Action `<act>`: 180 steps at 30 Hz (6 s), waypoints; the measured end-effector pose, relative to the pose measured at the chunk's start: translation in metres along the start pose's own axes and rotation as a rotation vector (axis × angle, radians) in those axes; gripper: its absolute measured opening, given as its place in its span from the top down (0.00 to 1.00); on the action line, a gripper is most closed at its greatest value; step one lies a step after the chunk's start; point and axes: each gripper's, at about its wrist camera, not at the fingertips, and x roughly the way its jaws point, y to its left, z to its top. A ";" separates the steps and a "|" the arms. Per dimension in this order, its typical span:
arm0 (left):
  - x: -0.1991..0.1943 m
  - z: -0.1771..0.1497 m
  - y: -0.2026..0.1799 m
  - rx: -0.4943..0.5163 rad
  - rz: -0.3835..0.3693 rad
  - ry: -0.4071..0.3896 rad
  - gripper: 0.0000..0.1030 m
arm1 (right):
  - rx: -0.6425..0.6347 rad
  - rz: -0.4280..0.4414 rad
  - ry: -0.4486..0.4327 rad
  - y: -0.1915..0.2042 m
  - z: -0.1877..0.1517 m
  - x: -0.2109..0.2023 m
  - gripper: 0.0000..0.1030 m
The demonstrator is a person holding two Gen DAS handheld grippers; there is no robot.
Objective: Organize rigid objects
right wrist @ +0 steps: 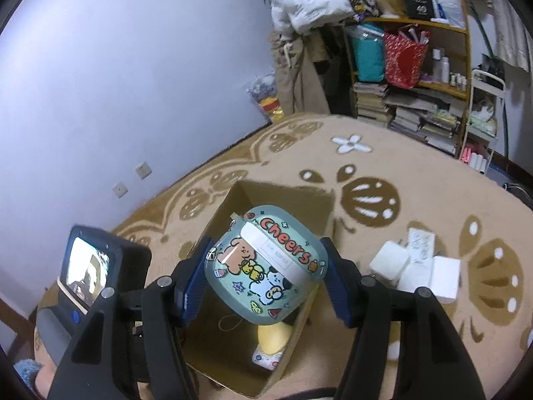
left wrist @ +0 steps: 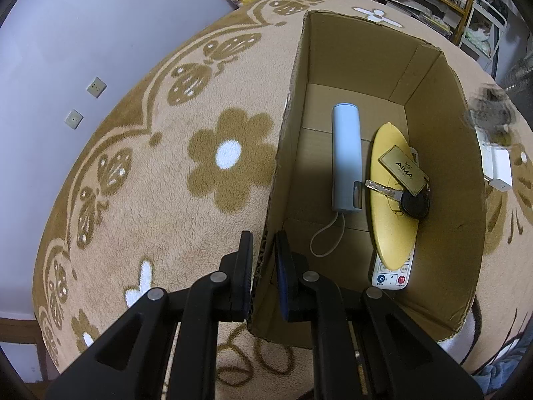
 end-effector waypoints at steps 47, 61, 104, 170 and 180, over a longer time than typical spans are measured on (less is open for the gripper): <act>-0.002 -0.001 0.000 0.001 -0.006 -0.008 0.88 | -0.038 -0.266 0.068 -0.066 -0.025 0.021 0.05; -0.003 0.000 -0.001 -0.007 0.001 -0.013 0.89 | 0.046 -0.305 0.152 -0.116 -0.056 0.047 0.05; -0.004 0.000 -0.001 0.000 -0.004 -0.012 0.88 | -0.020 -0.351 0.292 -0.096 -0.084 0.108 0.63; -0.007 0.000 -0.002 0.008 -0.004 -0.026 0.89 | 0.098 0.022 -0.008 -0.034 0.011 -0.010 0.73; -0.007 0.000 -0.002 0.022 0.005 -0.030 0.89 | 0.038 0.026 0.090 -0.013 -0.008 0.031 0.73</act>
